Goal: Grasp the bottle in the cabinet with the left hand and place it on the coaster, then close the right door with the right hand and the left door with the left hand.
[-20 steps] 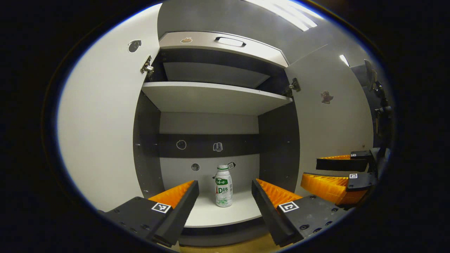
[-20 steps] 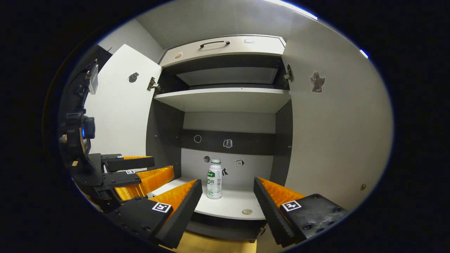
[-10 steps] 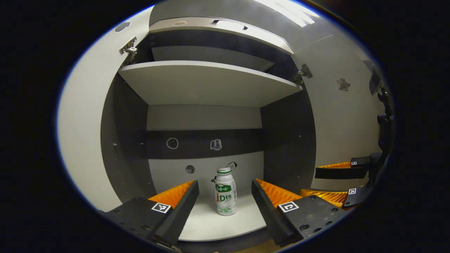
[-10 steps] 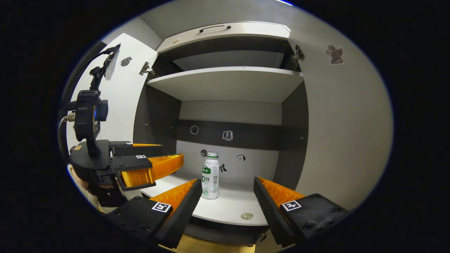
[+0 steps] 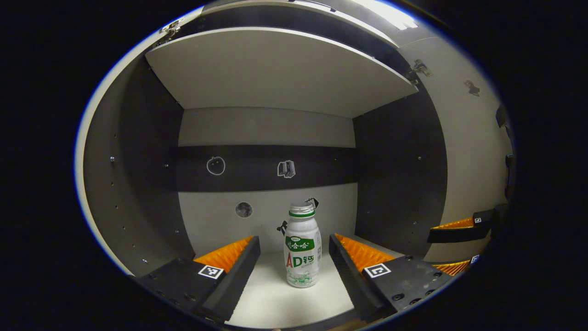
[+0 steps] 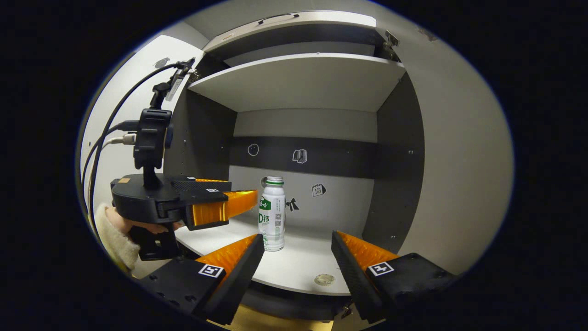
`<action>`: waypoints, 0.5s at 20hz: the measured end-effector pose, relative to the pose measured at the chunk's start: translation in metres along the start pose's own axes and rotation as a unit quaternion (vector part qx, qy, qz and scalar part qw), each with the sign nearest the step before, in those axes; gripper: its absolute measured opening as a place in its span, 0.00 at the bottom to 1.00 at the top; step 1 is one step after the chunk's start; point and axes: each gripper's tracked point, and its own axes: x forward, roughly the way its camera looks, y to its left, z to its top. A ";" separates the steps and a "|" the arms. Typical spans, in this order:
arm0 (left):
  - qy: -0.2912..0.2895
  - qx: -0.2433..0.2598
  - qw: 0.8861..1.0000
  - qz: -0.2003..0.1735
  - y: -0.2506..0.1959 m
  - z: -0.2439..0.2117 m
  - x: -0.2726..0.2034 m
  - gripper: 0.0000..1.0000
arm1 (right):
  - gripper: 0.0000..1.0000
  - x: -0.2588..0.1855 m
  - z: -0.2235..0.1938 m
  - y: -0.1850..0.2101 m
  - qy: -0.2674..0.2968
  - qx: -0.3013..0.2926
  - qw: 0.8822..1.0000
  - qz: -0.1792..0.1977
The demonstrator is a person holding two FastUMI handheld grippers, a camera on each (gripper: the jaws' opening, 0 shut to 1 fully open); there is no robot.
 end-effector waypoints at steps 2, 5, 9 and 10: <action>0.006 0.000 1.000 -0.006 0.001 -0.007 0.012 0.95 | 0.98 0.009 -0.004 -0.002 0.000 0.002 1.000 0.005; 0.016 -0.003 1.000 -0.008 0.005 -0.020 0.030 0.95 | 0.98 0.019 -0.008 -0.004 0.000 0.012 1.000 0.010; 0.026 -0.014 0.999 -0.023 0.005 -0.032 0.054 0.95 | 0.98 0.028 -0.014 -0.015 0.001 0.013 1.000 0.001; 0.027 -0.014 0.999 -0.027 0.003 -0.034 0.059 0.95 | 0.98 0.030 -0.016 -0.018 0.002 0.013 1.000 -0.002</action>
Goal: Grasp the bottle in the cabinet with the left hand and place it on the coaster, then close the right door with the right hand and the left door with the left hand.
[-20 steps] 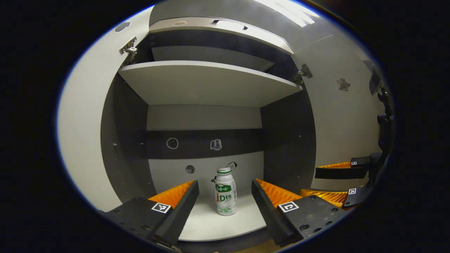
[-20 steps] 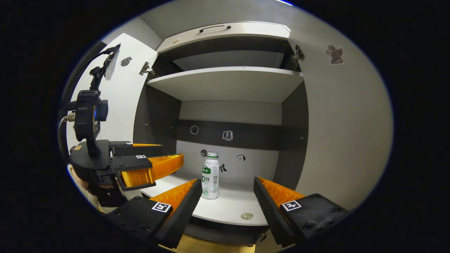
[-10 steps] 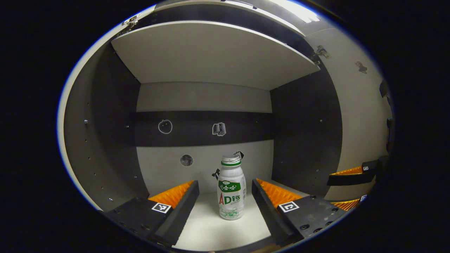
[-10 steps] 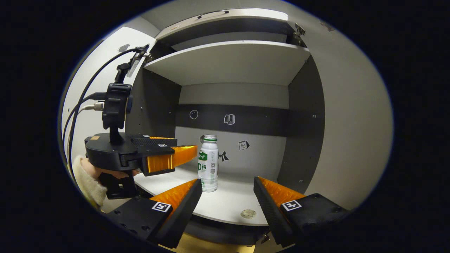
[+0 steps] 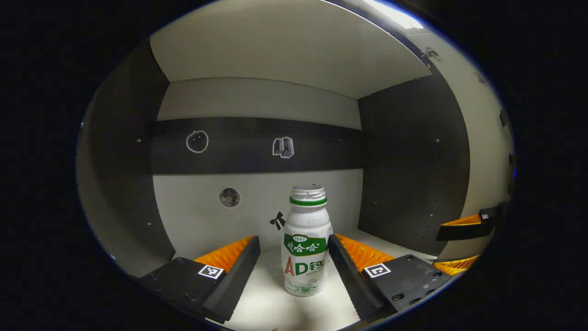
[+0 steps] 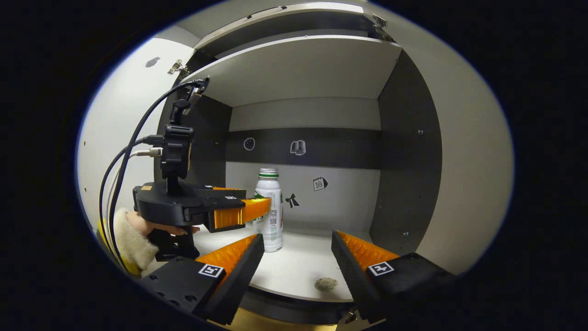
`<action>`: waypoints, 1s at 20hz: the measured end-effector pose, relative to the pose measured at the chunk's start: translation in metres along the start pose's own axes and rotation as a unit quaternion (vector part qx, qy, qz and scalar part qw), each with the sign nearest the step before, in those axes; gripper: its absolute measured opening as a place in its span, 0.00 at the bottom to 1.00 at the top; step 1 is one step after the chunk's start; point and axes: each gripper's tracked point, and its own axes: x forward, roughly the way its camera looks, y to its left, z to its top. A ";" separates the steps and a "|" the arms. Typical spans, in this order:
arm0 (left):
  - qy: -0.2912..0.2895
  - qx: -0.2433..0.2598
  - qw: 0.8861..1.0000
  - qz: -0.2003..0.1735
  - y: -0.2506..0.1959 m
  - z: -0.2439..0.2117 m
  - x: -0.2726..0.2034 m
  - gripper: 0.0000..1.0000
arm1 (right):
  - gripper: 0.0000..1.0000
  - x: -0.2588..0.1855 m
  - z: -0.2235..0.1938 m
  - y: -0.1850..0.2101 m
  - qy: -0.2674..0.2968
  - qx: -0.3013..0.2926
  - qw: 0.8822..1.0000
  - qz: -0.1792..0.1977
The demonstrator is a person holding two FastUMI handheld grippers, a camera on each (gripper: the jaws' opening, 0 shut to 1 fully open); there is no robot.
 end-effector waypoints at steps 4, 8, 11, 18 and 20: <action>0.003 0.013 1.000 -0.013 -0.007 -0.004 0.020 0.95 | 0.98 0.008 -0.007 -0.004 0.007 0.002 1.000 -0.007; 0.009 0.018 1.000 -0.020 -0.012 -0.012 0.032 0.95 | 0.98 0.016 -0.018 -0.007 0.019 -0.004 1.000 -0.009; 0.004 0.007 1.000 -0.022 -0.013 -0.015 0.040 0.94 | 0.98 0.017 -0.025 -0.011 0.028 -0.011 0.999 -0.015; 0.003 0.008 1.000 -0.027 -0.016 -0.013 0.037 0.76 | 0.98 0.014 -0.020 -0.011 0.025 -0.003 1.000 -0.018; -0.007 0.003 1.000 -0.030 -0.021 -0.003 0.029 0.76 | 0.98 0.008 -0.014 -0.011 0.017 -0.001 1.000 -0.019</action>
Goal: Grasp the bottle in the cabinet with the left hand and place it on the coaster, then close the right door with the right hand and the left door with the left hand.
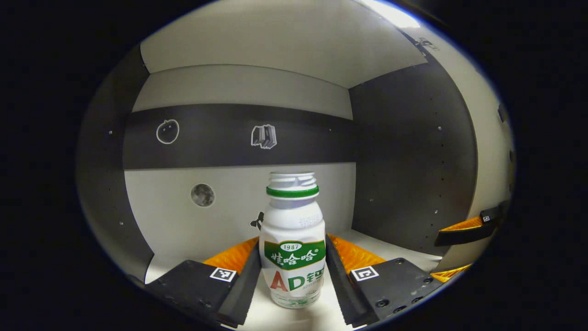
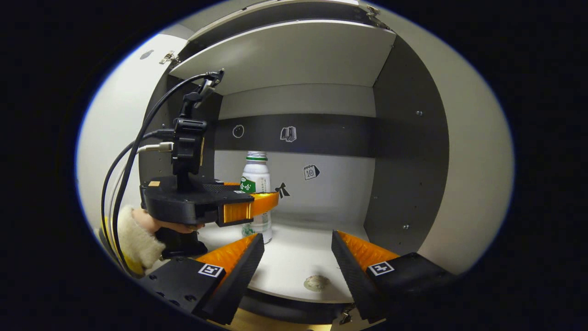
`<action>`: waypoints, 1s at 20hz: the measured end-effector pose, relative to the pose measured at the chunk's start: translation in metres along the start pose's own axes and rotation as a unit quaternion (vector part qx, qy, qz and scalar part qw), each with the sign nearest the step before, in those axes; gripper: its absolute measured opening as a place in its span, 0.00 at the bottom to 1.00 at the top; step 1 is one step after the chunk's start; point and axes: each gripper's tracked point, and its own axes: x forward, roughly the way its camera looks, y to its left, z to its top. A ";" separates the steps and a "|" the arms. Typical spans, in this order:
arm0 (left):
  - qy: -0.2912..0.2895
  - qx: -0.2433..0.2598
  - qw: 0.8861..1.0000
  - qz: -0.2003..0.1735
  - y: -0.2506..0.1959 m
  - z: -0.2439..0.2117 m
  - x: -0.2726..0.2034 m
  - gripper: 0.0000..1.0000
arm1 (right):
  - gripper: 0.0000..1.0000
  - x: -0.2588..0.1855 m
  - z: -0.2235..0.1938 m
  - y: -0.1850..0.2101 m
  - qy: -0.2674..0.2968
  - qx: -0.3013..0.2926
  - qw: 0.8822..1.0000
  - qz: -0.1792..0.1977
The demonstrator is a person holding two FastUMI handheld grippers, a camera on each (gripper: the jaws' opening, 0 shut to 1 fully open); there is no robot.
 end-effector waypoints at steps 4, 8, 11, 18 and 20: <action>-0.022 0.001 1.000 -0.004 -0.010 0.027 -0.032 0.75 | 0.98 -0.016 0.023 0.005 -0.024 0.002 1.000 -0.001; -0.038 0.015 0.999 0.006 -0.019 0.052 -0.076 0.76 | 0.98 -0.045 0.044 0.016 -0.039 0.007 0.999 -0.001; -0.055 0.007 0.998 0.008 -0.029 0.068 -0.116 0.76 | 0.98 -0.074 0.062 0.027 -0.055 0.005 0.998 -0.001; -0.071 0.012 0.997 0.006 -0.060 0.082 -0.192 0.76 | 0.98 -0.145 0.084 0.059 -0.081 -0.014 0.997 0.007; -0.066 0.012 0.998 0.000 -0.068 0.076 -0.210 0.76 | 0.98 -0.160 0.085 0.060 -0.081 -0.006 0.997 -0.001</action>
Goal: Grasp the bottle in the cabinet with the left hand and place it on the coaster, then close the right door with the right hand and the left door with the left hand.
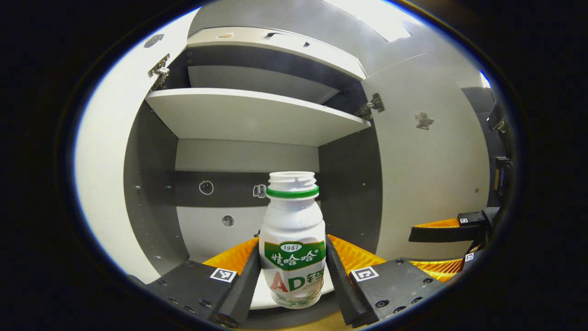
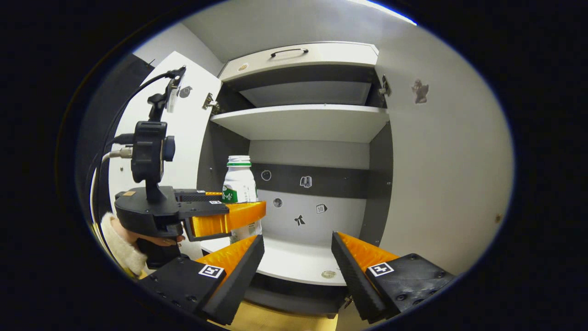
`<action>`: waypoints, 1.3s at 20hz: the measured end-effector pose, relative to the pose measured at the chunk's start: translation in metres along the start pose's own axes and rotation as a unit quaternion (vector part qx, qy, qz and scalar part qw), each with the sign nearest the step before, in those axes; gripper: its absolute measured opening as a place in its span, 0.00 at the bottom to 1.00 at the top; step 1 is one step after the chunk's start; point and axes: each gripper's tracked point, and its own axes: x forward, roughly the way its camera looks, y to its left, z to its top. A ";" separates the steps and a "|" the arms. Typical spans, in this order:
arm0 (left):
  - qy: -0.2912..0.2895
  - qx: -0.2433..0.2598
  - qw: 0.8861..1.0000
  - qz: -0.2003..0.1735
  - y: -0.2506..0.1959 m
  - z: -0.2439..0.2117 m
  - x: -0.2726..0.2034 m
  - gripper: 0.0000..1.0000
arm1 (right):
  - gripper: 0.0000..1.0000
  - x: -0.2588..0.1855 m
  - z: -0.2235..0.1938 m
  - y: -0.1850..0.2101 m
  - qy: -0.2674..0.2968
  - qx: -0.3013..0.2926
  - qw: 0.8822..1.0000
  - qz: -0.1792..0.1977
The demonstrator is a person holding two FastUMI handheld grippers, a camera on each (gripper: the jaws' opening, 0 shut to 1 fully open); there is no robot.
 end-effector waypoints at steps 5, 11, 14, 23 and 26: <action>0.008 -0.020 0.999 -0.038 -0.027 -0.020 -0.048 0.75 | 0.98 -0.039 0.009 -0.016 -0.004 -0.005 0.998 -0.055; 0.020 -0.051 0.993 -0.106 -0.064 -0.060 -0.100 0.76 | 0.94 -0.092 0.009 -0.048 0.003 -0.015 0.989 -0.148; 0.034 -0.059 0.989 -0.133 -0.087 -0.092 -0.124 0.75 | 0.98 -0.115 0.004 -0.055 0.003 -0.038 0.985 -0.166; 0.062 -0.085 0.992 -0.069 -0.130 -0.197 -0.198 0.76 | 0.98 -0.144 -0.045 -0.055 0.035 -0.037 0.995 -0.082; 0.058 -0.092 0.993 -0.041 -0.142 -0.238 -0.214 0.76 | 0.98 -0.161 -0.062 -0.056 0.038 -0.025 0.997 -0.056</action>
